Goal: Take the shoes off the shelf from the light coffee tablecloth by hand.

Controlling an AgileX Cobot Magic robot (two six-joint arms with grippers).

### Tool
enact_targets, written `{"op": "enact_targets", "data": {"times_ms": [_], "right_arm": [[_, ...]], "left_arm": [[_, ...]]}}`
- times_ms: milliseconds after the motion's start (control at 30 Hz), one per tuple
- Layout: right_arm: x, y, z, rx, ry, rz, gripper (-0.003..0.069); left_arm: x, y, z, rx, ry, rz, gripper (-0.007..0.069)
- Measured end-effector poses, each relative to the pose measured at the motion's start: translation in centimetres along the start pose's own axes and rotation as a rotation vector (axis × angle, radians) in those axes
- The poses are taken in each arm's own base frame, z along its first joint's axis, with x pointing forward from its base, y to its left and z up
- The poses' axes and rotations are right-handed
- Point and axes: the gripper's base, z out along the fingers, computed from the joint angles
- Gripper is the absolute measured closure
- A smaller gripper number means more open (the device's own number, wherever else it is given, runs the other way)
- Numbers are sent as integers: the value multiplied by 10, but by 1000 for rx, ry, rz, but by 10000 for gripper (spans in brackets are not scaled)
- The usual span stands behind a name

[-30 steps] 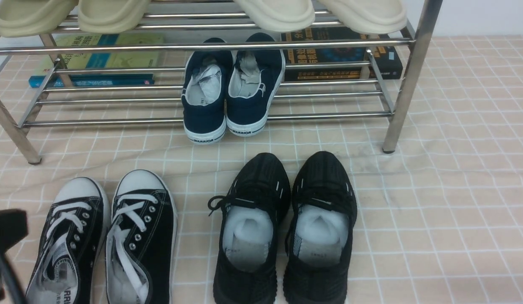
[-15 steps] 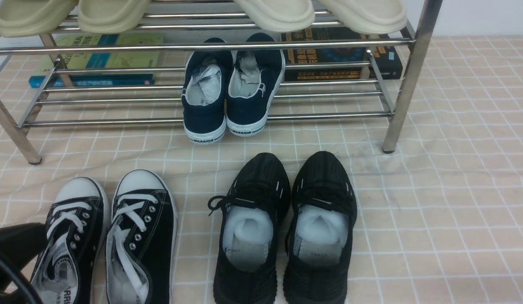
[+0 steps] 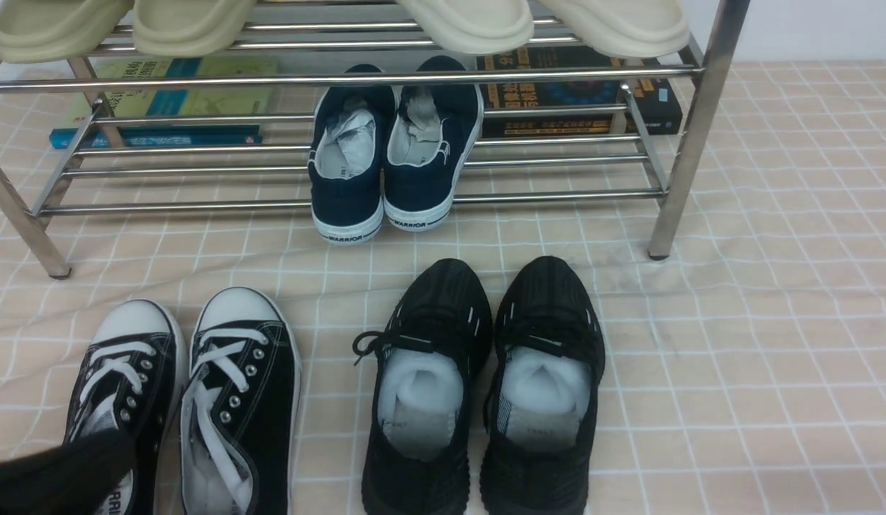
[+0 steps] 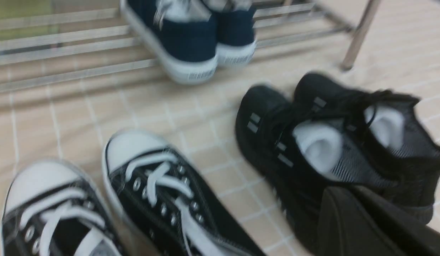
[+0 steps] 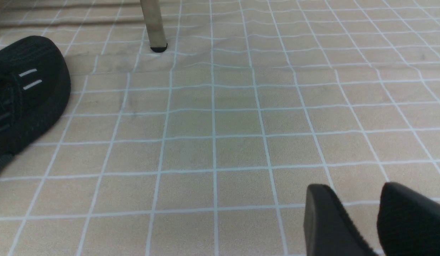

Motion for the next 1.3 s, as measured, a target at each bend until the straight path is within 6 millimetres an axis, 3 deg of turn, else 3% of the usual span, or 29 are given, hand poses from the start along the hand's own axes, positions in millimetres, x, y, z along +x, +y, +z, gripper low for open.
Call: {"op": "enact_targets", "data": {"times_ms": [133, 300, 567, 767, 1300], "right_arm": [[0, 0, 0, 0, 0, 0, 419], [0, 0, 0, 1, 0, 0, 419], [0, 0, 0, 1, -1, -1, 419], [0, 0, 0, 1, -1, -1, 419], [0, 0, 0, 1, -1, 0, 419]], "left_arm": [[17, 4, -10, -33, -86, -19, 591], [37, 10, -5, -180, -61, -58, 585], [51, 20, 1, -428, -89, -35, 580], [78, 31, 7, -568, -33, -89, 573], [89, 32, 8, -558, 44, -110, 559]]}}
